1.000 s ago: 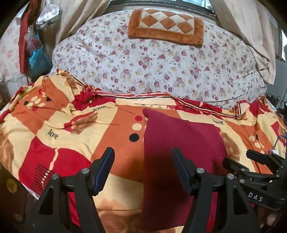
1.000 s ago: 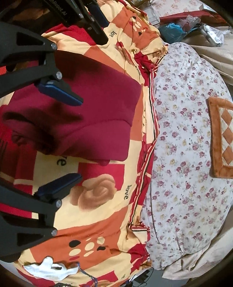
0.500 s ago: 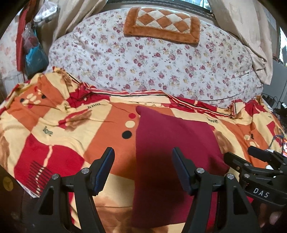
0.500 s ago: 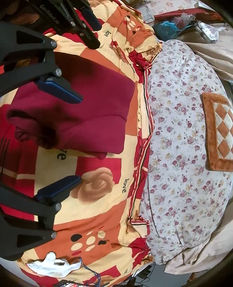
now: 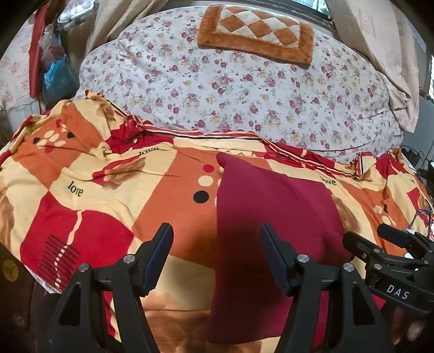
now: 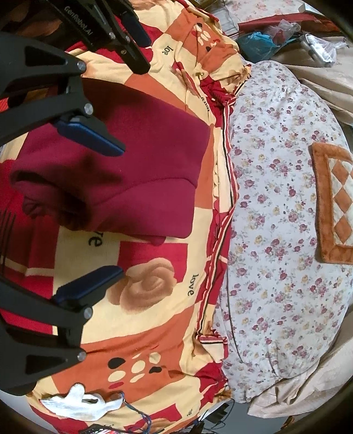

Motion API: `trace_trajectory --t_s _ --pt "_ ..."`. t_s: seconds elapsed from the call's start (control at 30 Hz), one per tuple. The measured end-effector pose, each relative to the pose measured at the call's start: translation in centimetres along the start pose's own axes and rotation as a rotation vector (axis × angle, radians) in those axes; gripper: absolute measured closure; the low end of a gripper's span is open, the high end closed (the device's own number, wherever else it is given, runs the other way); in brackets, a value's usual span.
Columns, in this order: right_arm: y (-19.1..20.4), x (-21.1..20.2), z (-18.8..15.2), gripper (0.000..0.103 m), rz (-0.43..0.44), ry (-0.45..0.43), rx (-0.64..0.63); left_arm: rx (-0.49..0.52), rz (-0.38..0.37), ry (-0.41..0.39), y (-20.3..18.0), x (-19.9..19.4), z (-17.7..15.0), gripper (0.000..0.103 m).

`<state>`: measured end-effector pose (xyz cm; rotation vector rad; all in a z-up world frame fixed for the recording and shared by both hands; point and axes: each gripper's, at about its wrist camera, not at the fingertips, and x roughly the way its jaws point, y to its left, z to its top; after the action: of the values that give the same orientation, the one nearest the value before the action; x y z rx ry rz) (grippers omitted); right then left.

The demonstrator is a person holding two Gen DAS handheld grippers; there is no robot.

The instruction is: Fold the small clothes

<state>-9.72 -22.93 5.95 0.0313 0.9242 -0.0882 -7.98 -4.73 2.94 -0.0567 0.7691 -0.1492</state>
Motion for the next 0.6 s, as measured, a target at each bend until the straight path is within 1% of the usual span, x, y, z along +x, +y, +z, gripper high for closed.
trace_trajectory --t_s 0.1,0.6 --pt "0.09 0.26 -0.03 0.017 0.004 0.006 0.001 0.002 0.010 -0.004 0.17 -0.02 0.05 0.057" --pt "0.61 0.89 -0.20 0.017 0.023 0.020 -0.005 0.006 0.005 -0.002 0.26 0.11 0.13 0.057"
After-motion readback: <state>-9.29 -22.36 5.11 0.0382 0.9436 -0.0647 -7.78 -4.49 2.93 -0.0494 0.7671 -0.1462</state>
